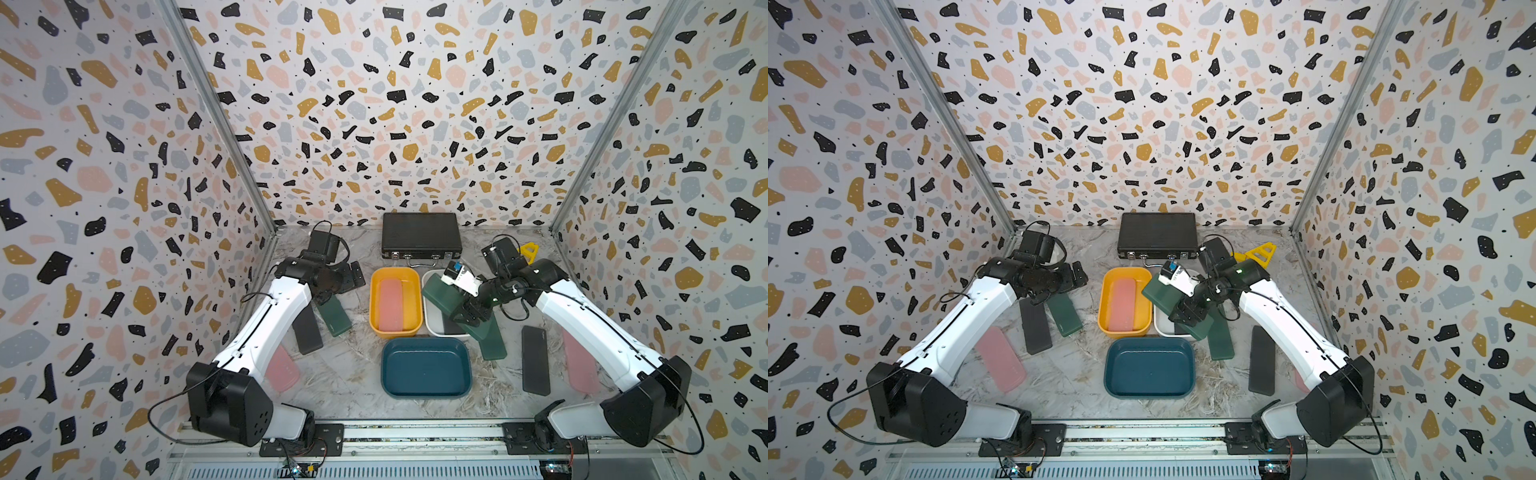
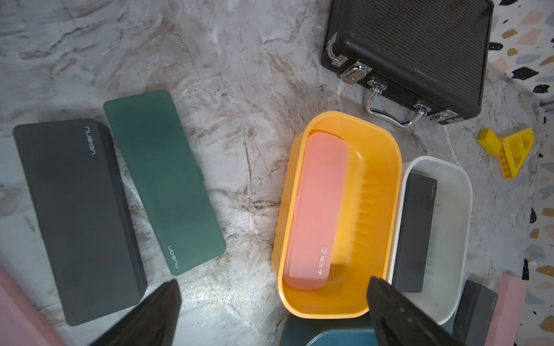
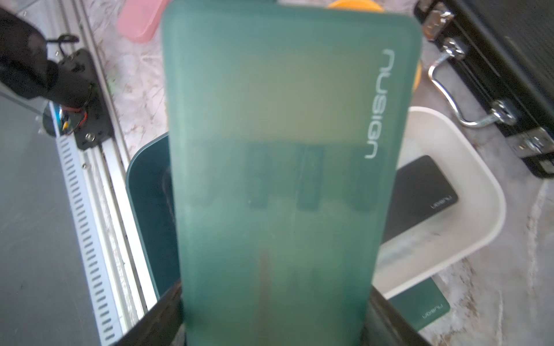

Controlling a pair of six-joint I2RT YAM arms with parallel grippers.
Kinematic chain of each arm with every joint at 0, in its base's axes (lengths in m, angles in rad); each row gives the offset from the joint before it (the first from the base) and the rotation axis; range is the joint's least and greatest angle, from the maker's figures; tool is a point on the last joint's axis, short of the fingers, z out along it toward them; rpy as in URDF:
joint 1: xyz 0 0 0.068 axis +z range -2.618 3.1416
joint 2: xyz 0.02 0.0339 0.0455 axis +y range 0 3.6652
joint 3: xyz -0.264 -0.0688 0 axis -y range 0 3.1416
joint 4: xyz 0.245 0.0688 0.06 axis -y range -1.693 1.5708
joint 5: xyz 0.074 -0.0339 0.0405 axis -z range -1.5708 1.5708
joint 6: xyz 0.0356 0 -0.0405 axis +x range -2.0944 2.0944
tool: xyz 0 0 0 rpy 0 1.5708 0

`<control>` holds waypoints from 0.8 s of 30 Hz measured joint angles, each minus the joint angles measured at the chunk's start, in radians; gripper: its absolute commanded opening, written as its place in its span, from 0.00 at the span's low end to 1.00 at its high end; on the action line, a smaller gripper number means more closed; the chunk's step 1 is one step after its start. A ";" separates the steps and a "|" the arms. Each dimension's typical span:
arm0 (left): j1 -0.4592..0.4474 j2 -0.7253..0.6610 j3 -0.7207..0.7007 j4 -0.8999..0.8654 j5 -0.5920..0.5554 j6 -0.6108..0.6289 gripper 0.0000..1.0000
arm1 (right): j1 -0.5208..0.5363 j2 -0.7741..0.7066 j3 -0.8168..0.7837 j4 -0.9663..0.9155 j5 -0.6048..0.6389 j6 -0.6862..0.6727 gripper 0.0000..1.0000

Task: Place the pencil cases by color into the storage box
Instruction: Place the pencil case at the storage box.

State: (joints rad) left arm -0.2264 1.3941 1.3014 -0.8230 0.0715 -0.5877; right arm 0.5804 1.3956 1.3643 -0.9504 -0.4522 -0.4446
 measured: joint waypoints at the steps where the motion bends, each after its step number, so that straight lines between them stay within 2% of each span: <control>1: 0.009 -0.004 -0.004 -0.003 0.002 -0.001 1.00 | 0.034 0.000 0.000 -0.014 0.013 -0.018 0.56; 8: 0.038 -0.015 -0.018 -0.015 0.007 -0.008 1.00 | 0.233 0.008 -0.006 -0.035 0.142 -0.079 0.55; 13: 0.050 -0.015 -0.031 -0.015 0.019 -0.014 1.00 | 0.338 0.048 -0.043 -0.017 0.246 -0.099 0.54; 19: 0.062 -0.015 -0.039 -0.015 0.026 -0.026 1.00 | 0.397 0.124 -0.077 0.013 0.345 -0.109 0.54; 24: 0.063 -0.016 -0.049 -0.014 0.030 -0.031 1.00 | 0.422 0.179 -0.081 0.049 0.379 -0.110 0.54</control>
State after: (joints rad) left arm -0.1635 1.3777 1.2522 -0.8368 0.1013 -0.6189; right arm 1.0023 1.5745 1.2831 -0.9016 -0.0731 -0.5549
